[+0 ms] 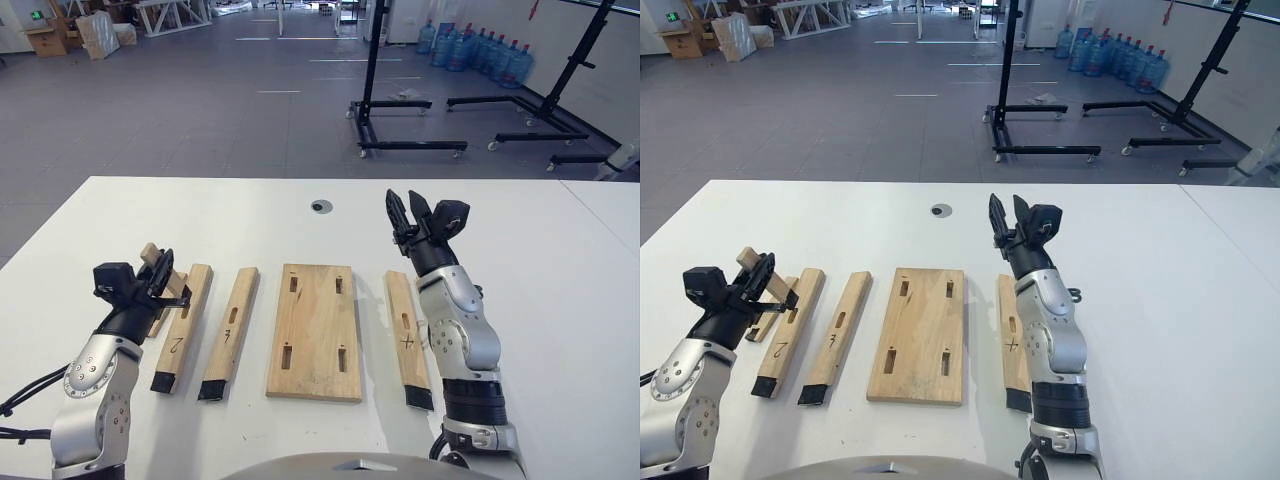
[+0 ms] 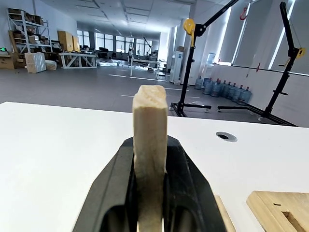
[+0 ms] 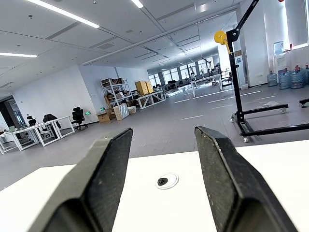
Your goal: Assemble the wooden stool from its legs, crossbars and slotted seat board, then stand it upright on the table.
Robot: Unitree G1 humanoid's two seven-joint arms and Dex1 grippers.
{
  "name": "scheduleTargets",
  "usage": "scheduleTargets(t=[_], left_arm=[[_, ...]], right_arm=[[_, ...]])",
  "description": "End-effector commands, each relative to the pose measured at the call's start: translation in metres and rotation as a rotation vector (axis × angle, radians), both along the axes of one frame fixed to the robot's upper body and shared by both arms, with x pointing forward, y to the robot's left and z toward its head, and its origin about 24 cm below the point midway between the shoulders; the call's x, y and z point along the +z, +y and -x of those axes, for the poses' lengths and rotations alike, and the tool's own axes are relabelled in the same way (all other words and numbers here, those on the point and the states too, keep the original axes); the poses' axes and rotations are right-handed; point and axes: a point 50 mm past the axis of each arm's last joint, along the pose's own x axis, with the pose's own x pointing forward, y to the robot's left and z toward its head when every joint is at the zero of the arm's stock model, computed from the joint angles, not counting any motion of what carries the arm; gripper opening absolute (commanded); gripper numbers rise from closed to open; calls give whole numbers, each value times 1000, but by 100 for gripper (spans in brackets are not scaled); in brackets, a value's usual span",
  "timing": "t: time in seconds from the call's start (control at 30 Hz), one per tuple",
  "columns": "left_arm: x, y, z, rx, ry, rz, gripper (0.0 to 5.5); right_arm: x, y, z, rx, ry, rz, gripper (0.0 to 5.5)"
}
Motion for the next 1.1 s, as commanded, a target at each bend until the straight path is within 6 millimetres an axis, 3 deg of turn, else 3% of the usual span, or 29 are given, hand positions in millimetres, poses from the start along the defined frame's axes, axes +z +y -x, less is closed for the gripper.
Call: scheduleTargets(t=[0.03,0.23,0.67,1.1], left_arm=[[-4,0,5,10,18,-15,39],[-20,-5,9,22,67,-12,39],[-12,-2,6,34,35,-15,39],[-24,-2,8,69,95,-69,39]], right_arm=[[-1,-2,0,-15,5,7,236],[1,-1,-2,-12,3,12,236],[1,-1,-2,-8,7,13,236],[1,2,-2,4,10,10,236]])
